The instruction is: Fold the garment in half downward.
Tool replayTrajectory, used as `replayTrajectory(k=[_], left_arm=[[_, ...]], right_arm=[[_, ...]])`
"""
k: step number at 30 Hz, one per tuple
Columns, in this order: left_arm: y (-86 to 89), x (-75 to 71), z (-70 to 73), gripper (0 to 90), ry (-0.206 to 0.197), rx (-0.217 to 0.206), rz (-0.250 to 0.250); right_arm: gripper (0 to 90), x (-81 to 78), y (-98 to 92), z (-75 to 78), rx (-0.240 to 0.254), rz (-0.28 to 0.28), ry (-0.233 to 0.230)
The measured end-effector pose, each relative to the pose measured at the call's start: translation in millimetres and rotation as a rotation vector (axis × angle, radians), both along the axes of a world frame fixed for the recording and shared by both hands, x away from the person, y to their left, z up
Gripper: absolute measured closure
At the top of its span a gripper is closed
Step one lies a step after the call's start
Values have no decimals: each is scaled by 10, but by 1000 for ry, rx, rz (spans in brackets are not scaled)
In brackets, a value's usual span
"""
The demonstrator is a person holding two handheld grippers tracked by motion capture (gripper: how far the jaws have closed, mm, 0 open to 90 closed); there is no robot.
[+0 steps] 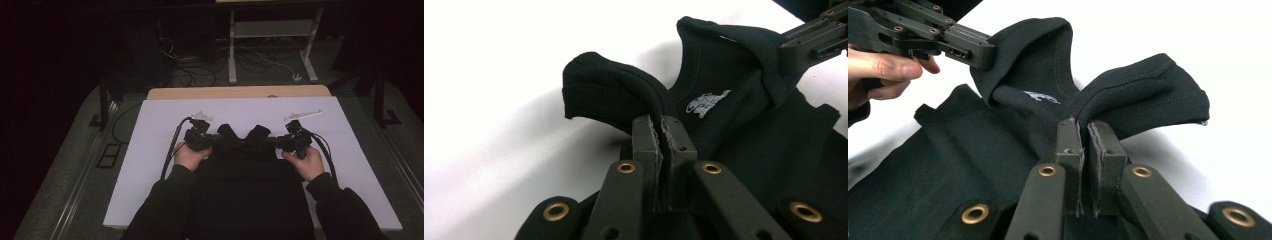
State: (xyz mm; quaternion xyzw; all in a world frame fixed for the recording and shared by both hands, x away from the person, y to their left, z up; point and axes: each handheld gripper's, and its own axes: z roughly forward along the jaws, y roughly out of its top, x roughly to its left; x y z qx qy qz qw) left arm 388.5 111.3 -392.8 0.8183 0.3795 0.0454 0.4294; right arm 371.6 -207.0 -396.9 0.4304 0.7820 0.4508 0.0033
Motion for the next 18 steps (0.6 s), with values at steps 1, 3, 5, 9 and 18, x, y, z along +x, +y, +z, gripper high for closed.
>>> replayTrajectory(k=[1,3,5,9,18], left_arm=[[6,-9,8,851,-2,-2,0],[16,-38,29,851,-2,-9,-4],[22,-68,48,852,-3,-13,-6],[27,-133,81,853,-5,-21,-14],[61,-290,154,853,-6,-39,-23]], right_arm=[[827,-18,-10,14,4,0,-3],[827,-43,-22,30,7,-1,-10],[828,-74,-36,44,9,0,-11],[828,-144,-49,71,11,4,-7],[828,-304,-60,147,24,27,-19]])
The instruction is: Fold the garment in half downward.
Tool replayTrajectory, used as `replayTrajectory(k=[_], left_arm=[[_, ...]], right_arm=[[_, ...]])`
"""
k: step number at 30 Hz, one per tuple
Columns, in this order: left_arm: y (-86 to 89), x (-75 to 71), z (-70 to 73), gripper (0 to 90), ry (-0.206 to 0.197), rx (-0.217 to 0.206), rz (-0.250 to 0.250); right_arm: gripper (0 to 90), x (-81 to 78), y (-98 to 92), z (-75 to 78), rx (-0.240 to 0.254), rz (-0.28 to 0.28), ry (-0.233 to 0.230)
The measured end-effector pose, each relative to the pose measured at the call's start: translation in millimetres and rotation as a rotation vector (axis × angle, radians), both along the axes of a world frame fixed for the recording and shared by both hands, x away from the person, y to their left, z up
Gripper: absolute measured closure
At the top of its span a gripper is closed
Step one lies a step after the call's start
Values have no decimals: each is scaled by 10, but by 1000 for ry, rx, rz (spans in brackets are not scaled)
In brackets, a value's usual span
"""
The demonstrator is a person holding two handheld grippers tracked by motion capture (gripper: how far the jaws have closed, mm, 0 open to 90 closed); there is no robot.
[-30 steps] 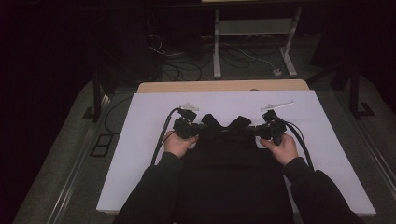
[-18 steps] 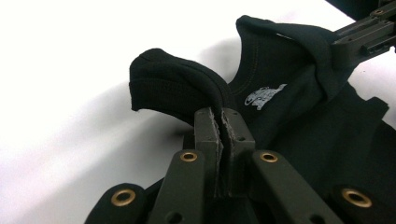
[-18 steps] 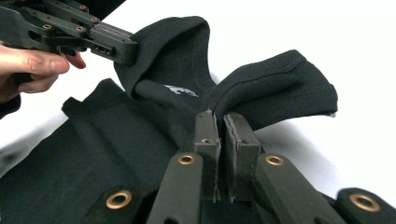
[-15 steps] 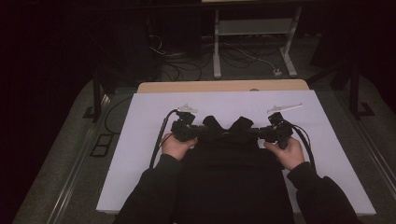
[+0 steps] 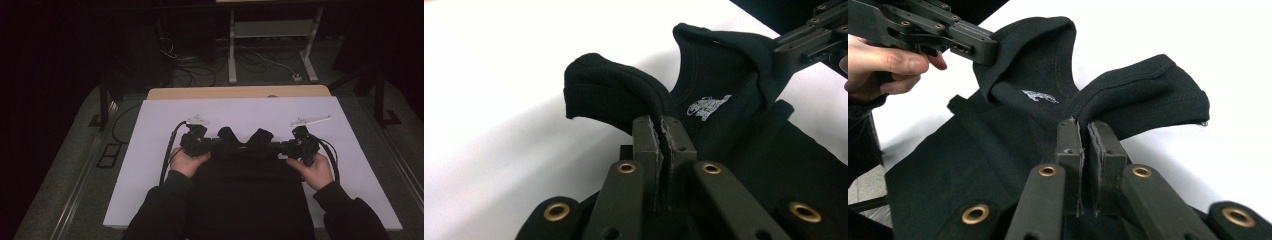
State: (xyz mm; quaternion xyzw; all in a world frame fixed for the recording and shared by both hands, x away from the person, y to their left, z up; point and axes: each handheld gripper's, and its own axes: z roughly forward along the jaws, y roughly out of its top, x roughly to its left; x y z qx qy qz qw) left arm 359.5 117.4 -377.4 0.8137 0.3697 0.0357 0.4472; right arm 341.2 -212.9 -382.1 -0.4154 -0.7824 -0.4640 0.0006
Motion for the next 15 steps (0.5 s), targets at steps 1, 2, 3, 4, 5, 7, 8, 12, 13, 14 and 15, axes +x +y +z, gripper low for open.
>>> replayTrajectory(k=[1,2,3,4,5,7,8,12,13,14,15], left_arm=[[7,-10,2,853,1,-2,1],[17,-27,6,853,2,-5,3],[24,-37,11,853,2,-2,4],[33,-51,18,853,1,-2,4],[40,-66,28,853,2,-4,4],[58,-95,42,853,-4,-7,1],[65,-107,45,853,-3,-9,2],[88,-148,35,854,6,-7,-3],[90,-161,30,854,9,-7,-3],[89,-174,26,854,9,-6,-3],[92,-184,25,854,12,-2,-8]], right_arm=[[828,-16,-2,7,3,3,1],[828,-27,-2,11,4,5,-1],[828,-46,-4,18,6,8,-1],[828,-56,-4,20,8,10,-1],[828,-71,-3,22,8,13,-1],[829,-98,1,23,4,22,2],[829,-109,3,23,2,27,2],[829,-156,16,17,2,38,10],[829,-167,20,14,0,41,10],[829,-175,23,10,-1,46,8],[829,-185,25,9,-3,49,12]])
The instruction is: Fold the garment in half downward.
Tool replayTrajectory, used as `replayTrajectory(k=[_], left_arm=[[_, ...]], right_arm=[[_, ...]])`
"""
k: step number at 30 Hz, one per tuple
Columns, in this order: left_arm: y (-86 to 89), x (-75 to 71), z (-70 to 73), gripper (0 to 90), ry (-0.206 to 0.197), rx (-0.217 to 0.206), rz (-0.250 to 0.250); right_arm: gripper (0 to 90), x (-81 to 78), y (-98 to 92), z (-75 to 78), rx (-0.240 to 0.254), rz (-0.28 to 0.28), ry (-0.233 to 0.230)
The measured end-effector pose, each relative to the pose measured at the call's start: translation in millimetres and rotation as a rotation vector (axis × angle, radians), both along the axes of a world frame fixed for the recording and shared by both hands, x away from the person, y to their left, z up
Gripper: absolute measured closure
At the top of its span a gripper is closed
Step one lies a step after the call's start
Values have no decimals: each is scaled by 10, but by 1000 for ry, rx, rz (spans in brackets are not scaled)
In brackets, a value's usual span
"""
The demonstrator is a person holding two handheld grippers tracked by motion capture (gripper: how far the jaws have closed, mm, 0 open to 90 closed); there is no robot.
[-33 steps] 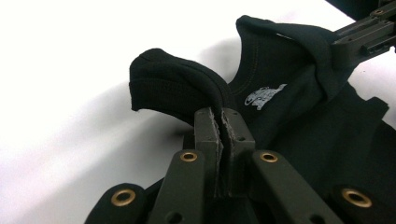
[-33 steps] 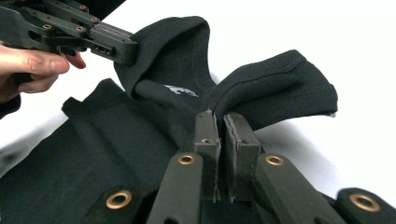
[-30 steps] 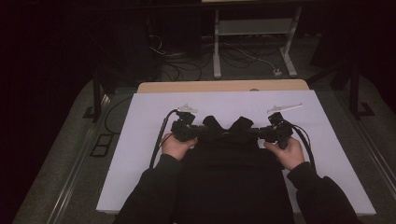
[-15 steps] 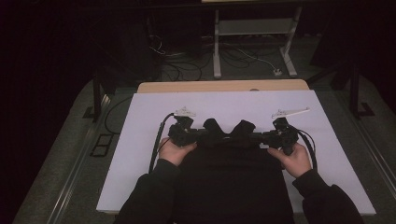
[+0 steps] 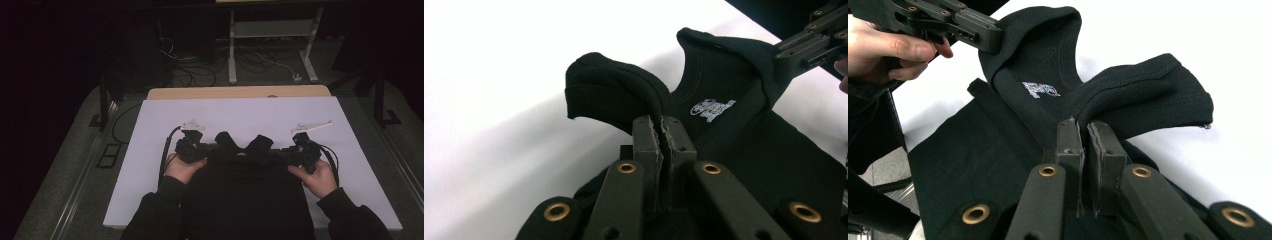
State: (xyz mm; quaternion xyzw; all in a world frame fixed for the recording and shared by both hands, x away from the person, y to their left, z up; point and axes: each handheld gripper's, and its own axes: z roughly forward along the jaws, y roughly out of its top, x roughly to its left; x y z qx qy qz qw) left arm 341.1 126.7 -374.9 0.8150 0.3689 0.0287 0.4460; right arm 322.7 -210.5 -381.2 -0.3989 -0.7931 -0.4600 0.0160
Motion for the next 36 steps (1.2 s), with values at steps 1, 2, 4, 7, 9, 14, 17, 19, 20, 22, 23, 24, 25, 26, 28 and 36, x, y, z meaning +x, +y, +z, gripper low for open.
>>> replayTrajectory(k=[1,2,4,7,9,14,17,19,20,22,23,24,25,26,28,36], left_arm=[[-1,-11,-2,854,1,-1,-1],[2,-24,-2,854,2,2,-2],[3,-47,-5,854,4,6,-9],[9,-86,-3,854,7,3,-14],[14,-111,0,854,6,5,-19],[13,-173,-3,853,13,5,-31],[6,-205,-6,851,17,5,-38],[2,-225,-9,851,15,8,-44],[2,-235,-10,852,16,11,-46],[0,-257,-12,852,16,11,-48],[0,-267,-13,852,16,12,-51],[0,-277,-12,852,16,13,-51],[3,-287,-12,852,17,14,-54],[4,-297,-12,852,16,15,-57],[3,-319,-14,852,18,17,-62],[4,-403,-40,852,32,27,-83]], right_arm=[[829,-9,1,-1,1,0,4],[830,-15,1,-3,2,3,3],[829,-30,-1,-3,2,6,5],[829,-56,-1,0,2,11,7],[829,-77,0,1,3,18,8],[829,-126,-1,1,-2,28,13],[828,-150,-6,-12,-5,32,18],[829,-163,-7,-22,-7,35,19],[829,-169,-6,-23,-8,36,23],[829,-190,-4,-23,-8,43,22],[829,-195,-4,-21,-9,45,22],[829,-204,-2,-22,-9,46,21],[829,-212,-3,-19,-10,48,25],[829,-217,-2,-22,-11,50,23],[829,-232,-2,-26,-11,54,23],[829,-306,6,-41,-23,70,33]])
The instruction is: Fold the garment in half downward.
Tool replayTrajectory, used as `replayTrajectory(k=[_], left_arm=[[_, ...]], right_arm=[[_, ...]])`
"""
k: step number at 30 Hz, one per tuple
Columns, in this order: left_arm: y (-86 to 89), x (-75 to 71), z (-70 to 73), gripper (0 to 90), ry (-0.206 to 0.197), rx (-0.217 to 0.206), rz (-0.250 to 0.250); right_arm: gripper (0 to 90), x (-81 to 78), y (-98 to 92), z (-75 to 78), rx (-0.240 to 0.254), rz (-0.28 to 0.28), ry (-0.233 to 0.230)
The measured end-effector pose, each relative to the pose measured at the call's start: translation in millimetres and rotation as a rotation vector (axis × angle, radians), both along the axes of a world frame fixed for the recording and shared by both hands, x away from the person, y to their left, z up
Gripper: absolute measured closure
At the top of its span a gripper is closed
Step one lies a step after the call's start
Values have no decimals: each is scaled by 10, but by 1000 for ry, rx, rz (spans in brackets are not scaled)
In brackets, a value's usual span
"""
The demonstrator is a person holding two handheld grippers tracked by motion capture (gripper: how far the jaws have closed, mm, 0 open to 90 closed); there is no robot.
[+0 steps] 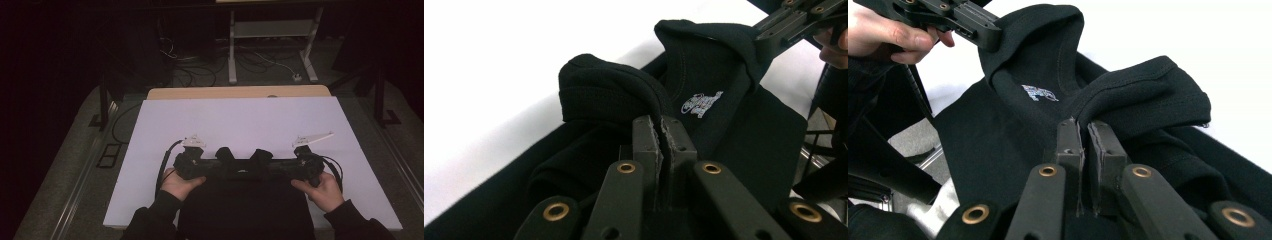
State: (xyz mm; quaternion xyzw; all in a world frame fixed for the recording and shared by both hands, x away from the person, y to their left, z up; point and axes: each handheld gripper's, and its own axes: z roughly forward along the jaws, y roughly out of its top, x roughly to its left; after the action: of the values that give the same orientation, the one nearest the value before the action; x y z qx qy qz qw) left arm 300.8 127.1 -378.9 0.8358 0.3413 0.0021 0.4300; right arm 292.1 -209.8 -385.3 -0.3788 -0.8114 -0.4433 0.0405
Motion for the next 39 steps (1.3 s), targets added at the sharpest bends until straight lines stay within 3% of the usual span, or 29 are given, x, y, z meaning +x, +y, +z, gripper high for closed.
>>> replayTrajectory(k=[39], left_arm=[[-83,-371,-144,850,49,77,-121]], right_arm=[[827,-342,33,-162,-57,61,62]])
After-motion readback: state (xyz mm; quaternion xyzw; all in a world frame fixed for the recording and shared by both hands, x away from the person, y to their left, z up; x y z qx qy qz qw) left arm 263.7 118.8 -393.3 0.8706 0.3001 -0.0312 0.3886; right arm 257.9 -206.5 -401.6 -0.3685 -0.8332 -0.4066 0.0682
